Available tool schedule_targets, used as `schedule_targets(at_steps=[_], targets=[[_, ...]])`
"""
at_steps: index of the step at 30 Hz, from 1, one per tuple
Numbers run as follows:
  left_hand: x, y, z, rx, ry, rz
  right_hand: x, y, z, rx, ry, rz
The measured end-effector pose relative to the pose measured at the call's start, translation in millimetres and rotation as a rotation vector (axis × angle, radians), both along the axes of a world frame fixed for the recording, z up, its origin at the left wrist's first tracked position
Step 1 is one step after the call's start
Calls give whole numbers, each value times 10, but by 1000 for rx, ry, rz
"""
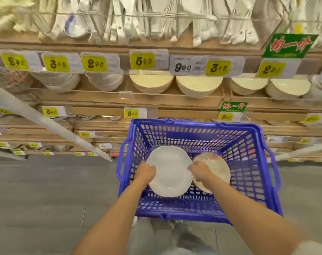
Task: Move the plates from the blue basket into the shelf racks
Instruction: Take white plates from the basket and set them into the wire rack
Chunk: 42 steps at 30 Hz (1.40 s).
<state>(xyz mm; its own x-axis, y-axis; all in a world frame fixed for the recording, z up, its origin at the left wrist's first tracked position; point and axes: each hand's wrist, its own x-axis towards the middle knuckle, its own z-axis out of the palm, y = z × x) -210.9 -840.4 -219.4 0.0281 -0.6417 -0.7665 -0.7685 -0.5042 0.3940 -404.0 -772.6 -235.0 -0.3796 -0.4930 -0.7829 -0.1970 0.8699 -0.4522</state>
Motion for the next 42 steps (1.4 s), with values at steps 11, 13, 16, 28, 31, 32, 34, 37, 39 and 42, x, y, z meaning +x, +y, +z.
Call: schedule_targets(at_steps=[11,13,16,28,31,32,34,37,39,42], targets=[[-156,-118,-181,137,-71,34,165,-122,-107,66,89,-276],[-148,-113,-180,141,-74,33,205,-126,-90,76,104,-303],[-111,-104,-140,142,-84,0,242,-95,-52,70,115,-330],[5,-435,710,-177,246,-141,318,202,731,-78,-34,-458],[-27,-536,944,-247,363,-181,352,328,1020,-217,-102,-555],[-61,-546,1020,-251,422,-189,353,384,1101,-268,-124,-586],[-150,-512,1184,-242,529,-202,350,521,1256,-357,-150,-663],[-296,-359,1421,-207,660,-214,288,739,1471,-438,-131,-790],[-387,-227,1555,-179,706,-221,205,885,1596,-463,-81,-816],[-536,-11,1736,-157,734,-233,72,1115,1765,-483,0,-826]])
